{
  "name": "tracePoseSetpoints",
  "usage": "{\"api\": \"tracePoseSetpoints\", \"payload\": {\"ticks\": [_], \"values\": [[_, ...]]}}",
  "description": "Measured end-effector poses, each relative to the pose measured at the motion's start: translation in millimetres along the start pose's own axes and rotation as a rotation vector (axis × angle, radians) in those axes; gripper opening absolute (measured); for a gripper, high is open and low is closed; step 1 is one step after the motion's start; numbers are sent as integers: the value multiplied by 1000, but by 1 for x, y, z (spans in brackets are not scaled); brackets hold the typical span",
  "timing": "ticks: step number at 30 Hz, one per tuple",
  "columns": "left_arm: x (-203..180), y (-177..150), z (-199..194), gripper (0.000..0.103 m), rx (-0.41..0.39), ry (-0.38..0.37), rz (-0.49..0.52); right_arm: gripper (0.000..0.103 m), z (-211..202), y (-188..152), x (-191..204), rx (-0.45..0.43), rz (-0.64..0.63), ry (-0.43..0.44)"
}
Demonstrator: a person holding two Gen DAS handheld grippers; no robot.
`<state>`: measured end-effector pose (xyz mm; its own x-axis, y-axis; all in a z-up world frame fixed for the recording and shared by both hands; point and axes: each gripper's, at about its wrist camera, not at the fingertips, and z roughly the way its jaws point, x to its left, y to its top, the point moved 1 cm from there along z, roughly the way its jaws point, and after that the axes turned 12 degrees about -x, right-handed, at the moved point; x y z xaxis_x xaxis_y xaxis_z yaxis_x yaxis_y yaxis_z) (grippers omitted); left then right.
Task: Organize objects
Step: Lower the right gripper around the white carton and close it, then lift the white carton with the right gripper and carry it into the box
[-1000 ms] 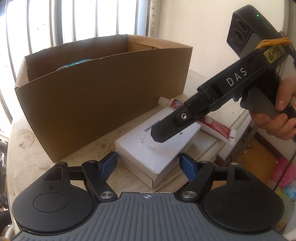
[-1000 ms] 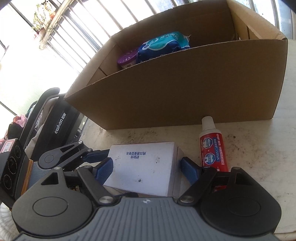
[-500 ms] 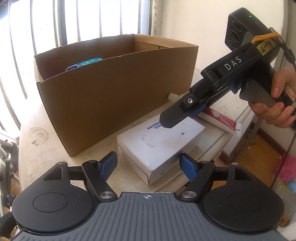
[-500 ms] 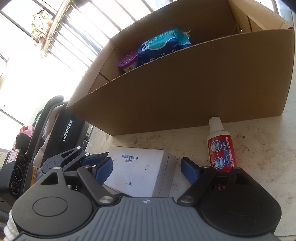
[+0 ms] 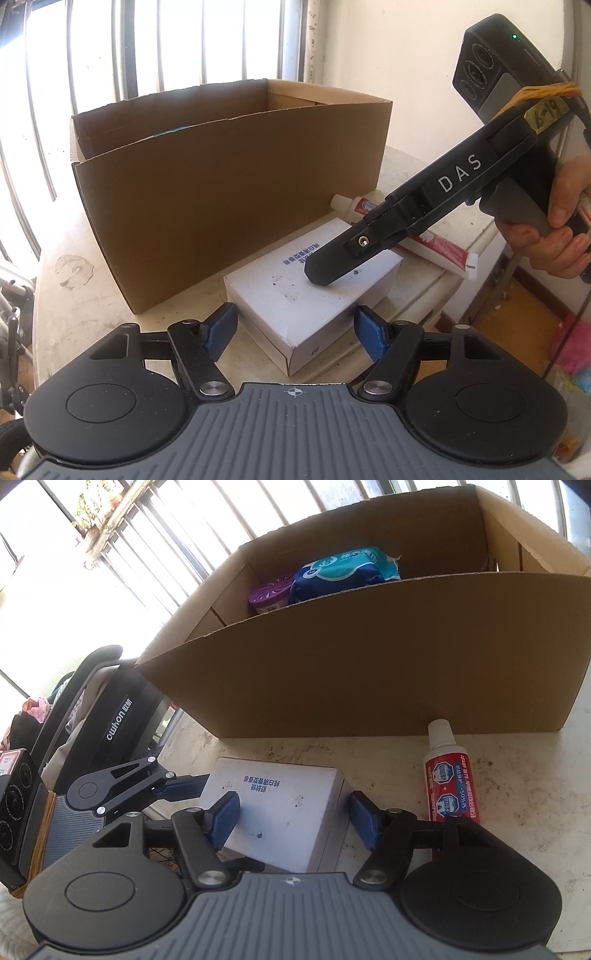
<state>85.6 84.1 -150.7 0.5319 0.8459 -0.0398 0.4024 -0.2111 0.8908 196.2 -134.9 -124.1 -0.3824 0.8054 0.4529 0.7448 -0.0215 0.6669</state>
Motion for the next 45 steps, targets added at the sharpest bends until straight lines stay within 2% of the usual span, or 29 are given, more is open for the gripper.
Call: {"api": "tracePoseSetpoints", "payload": {"ticks": [10, 16, 21, 26, 28, 32, 37, 41, 45], "values": [[-14, 14, -22, 69, -49, 2, 29, 69, -26, -1, 8, -59, -13, 21], [-32, 42, -42, 69, -103, -8, 66, 70, -65, 10, 19, -126, -23, 34], [-45, 78, -52, 69, -158, -4, 120, 70, -102, 39, 32, -192, -89, 20], [-32, 126, -32, 69, -187, 6, 173, 70, -110, 88, 38, -246, -147, -41], [-23, 141, -17, 69, -177, 8, 180, 70, -103, 110, 34, -256, -153, -70], [5, 167, 31, 69, -105, -2, 191, 70, -70, 153, 12, -229, -108, -128], [43, 187, 97, 69, -16, -9, 127, 70, -18, 197, -14, -186, -110, -230], [60, 193, 143, 69, 102, -15, 121, 70, 16, 214, -39, -128, -75, -296], [72, 191, 177, 70, 182, -12, 96, 70, 45, 220, -55, -81, -79, -350]]}}
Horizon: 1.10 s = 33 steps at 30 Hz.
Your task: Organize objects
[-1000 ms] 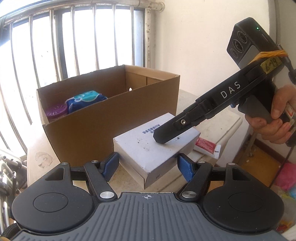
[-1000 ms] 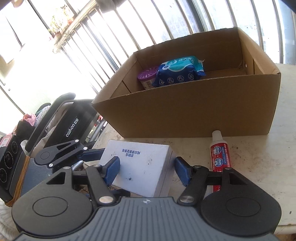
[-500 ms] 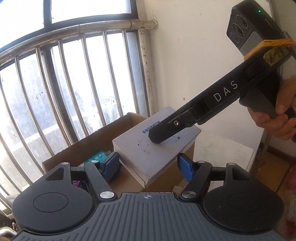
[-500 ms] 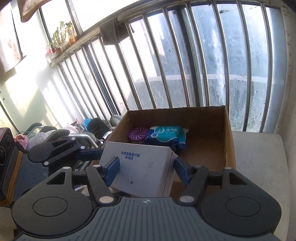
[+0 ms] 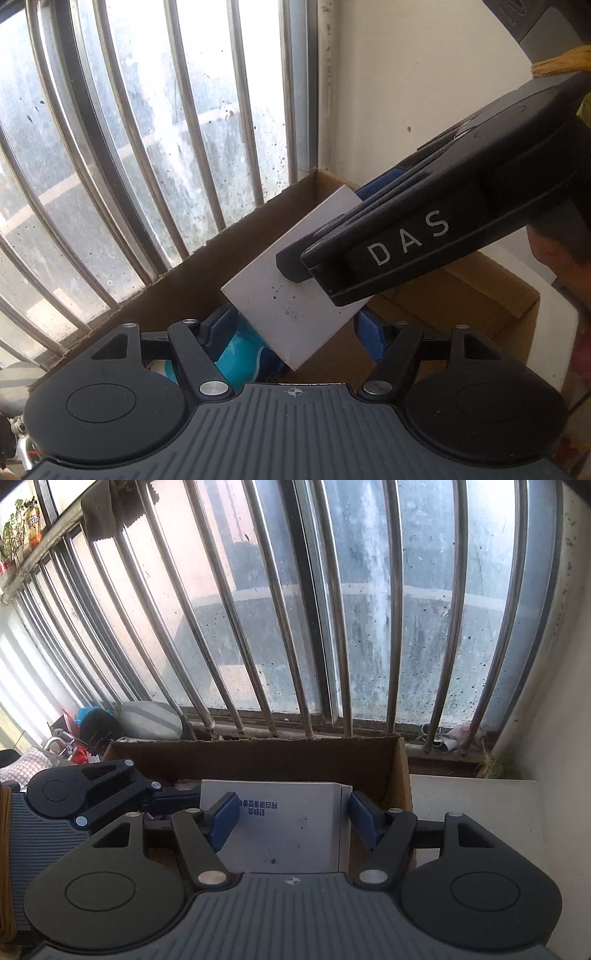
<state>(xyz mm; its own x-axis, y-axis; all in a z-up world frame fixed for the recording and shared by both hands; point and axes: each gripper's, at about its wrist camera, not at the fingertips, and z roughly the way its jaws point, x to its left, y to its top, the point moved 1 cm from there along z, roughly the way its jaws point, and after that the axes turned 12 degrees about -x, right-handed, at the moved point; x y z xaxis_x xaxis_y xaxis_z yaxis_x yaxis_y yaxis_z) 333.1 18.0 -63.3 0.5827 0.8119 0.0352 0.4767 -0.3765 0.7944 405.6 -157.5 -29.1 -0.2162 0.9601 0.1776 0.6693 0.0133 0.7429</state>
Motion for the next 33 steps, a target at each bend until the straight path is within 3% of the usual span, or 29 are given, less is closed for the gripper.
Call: {"api": "tracePoseSetpoints", "payload": {"ticks": [8, 16, 24, 29, 31, 33], "values": [[6, -5, 30, 70, 73, -12, -27, 72, 33, -5, -11, 79, 45, -58], [12, -10, 33, 71, 73, -2, -53, 81, 41, -8, 9, 51, -50, -119], [12, -15, 16, 75, 19, 10, -47, 82, 42, -9, 14, -10, -103, -127], [9, -24, 12, 67, 31, 15, 19, 81, 34, -8, 12, -43, -115, -128], [10, -27, 14, 48, 43, 19, 34, 80, 27, -6, 11, -67, -120, -130], [12, -31, 15, 40, 58, 10, 19, 80, 21, -5, 7, -82, -130, -132]]}}
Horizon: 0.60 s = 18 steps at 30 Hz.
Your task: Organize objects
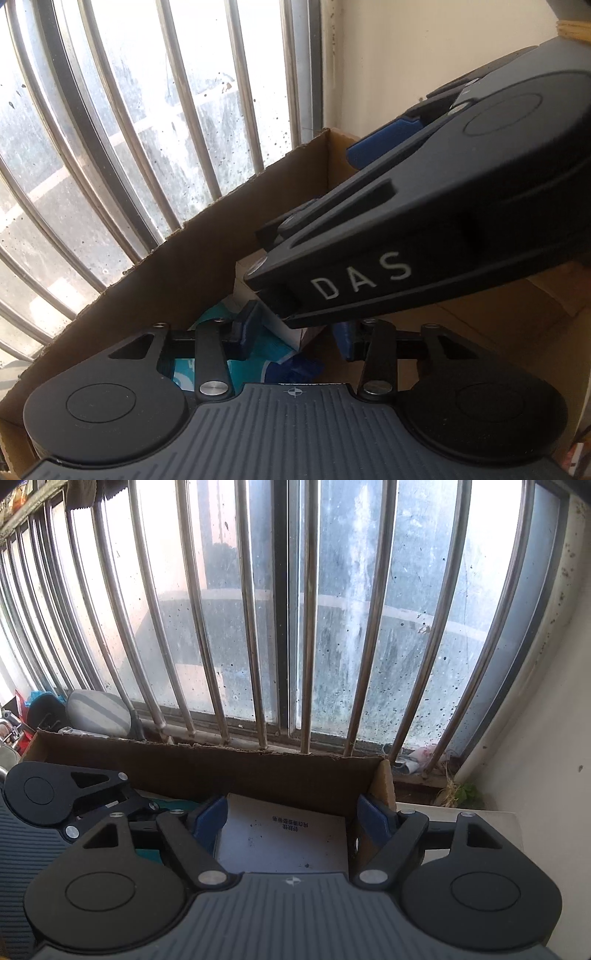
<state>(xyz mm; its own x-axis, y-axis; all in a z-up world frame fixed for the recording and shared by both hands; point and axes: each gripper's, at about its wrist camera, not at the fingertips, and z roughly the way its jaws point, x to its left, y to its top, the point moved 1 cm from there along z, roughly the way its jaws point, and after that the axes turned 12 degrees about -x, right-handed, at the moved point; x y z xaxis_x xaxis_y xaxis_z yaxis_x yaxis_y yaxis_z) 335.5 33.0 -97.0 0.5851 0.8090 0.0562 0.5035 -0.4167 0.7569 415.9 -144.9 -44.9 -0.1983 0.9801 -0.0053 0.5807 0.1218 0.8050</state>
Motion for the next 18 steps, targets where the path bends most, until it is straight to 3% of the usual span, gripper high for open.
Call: {"api": "tracePoseSetpoints", "payload": {"ticks": [4, 15, 18], "values": [[0, -6, -2, 40, -3, 0, 32, 77, -8, 2, -8, -24, 6, 20], [2, -31, -9, 40, 12, 4, 81, 76, -2, -11, -6, 10, 26, 63], [-3, -39, -13, 44, 9, 15, 148, 76, -5, -11, -9, -3, 40, 67]]}}
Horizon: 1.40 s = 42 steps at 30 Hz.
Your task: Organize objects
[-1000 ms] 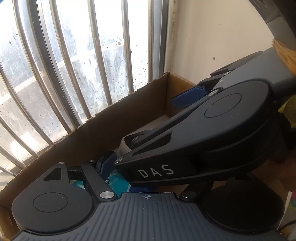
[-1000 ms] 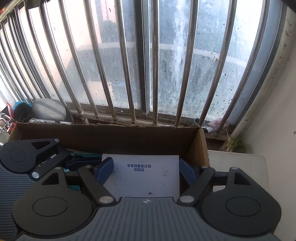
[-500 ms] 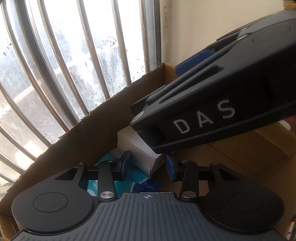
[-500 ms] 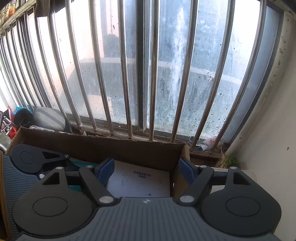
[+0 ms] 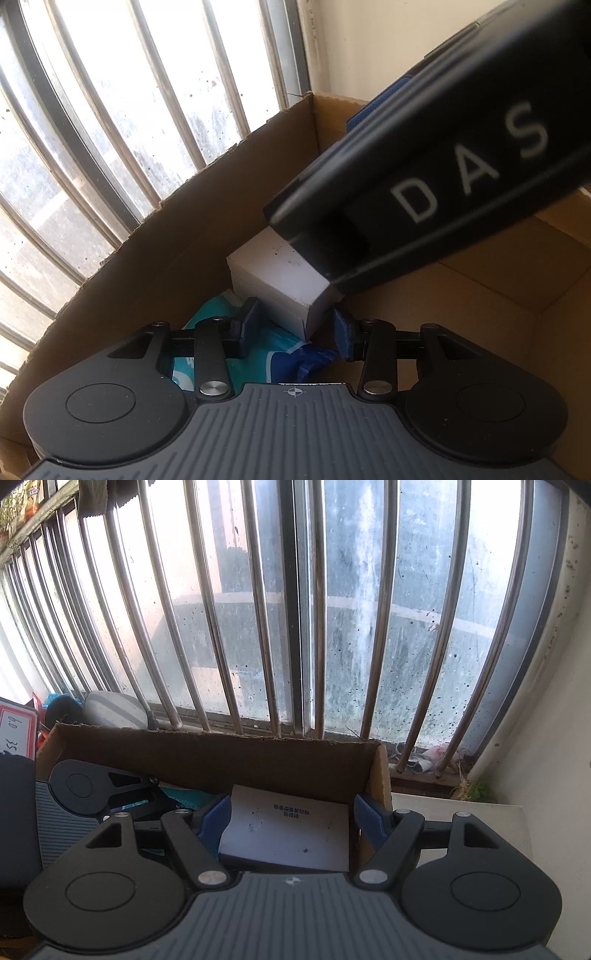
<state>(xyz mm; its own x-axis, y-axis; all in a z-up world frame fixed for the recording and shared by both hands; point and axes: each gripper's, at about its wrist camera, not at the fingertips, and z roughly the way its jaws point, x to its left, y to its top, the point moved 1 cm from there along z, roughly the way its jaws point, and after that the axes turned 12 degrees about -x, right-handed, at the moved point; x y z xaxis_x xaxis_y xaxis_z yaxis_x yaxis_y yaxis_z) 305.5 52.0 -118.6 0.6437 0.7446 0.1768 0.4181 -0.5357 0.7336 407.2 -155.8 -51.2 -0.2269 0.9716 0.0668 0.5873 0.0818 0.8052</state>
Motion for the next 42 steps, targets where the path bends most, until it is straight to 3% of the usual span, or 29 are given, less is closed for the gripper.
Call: {"api": "tracePoseSetpoints", "payload": {"ticks": [3, 6, 8, 9, 14, 15, 16, 18, 21, 24, 26, 27, 28, 32, 37, 42], "values": [[9, -1, -12, 49, -22, -19, -67, 76, -2, 1, -5, -1, 4, 2], [23, 1, -29, 63, -71, -37, -167, 76, -7, 1, -9, -3, 32, 24], [26, 2, -40, 55, -124, -56, -165, 76, -9, 3, -10, -13, 46, 28], [27, 2, -40, 37, -111, -70, -174, 76, -10, 3, -11, -21, 54, 27], [35, -7, -36, 33, -75, -24, -205, 76, -12, 3, -9, -24, 57, 34], [37, -12, -33, 28, -50, -21, -207, 76, -12, 2, -9, -22, 59, 38], [35, -11, -22, 16, -25, -20, -196, 76, -11, 1, -10, -19, 64, 41], [19, 0, -10, 16, -69, -6, -175, 76, -9, 0, -11, -12, 69, 45], [17, 1, -14, 18, -84, 13, -168, 76, -8, -2, -12, -10, 60, 47], [13, 0, -23, 26, -95, 2, -133, 76, -9, -2, -14, -20, 75, 57], [10, -2, -31, 45, -113, -4, -113, 76, -10, -2, -15, -24, 88, 64], [9, -4, -34, 60, -122, -7, -108, 76, -11, -2, -16, -25, 92, 65], [7, -6, -36, 63, -125, -10, -99, 76, -11, -2, -16, -24, 92, 66], [-5, -16, -31, 62, -80, -28, -32, 76, -12, -4, -13, -24, 74, 61], [-24, -30, -19, 55, -43, 36, 76, 76, -16, -6, -14, -26, 73, 69], [-27, -37, -24, 51, -38, 52, 84, 76, -17, -7, -12, -21, 69, 73]]}}
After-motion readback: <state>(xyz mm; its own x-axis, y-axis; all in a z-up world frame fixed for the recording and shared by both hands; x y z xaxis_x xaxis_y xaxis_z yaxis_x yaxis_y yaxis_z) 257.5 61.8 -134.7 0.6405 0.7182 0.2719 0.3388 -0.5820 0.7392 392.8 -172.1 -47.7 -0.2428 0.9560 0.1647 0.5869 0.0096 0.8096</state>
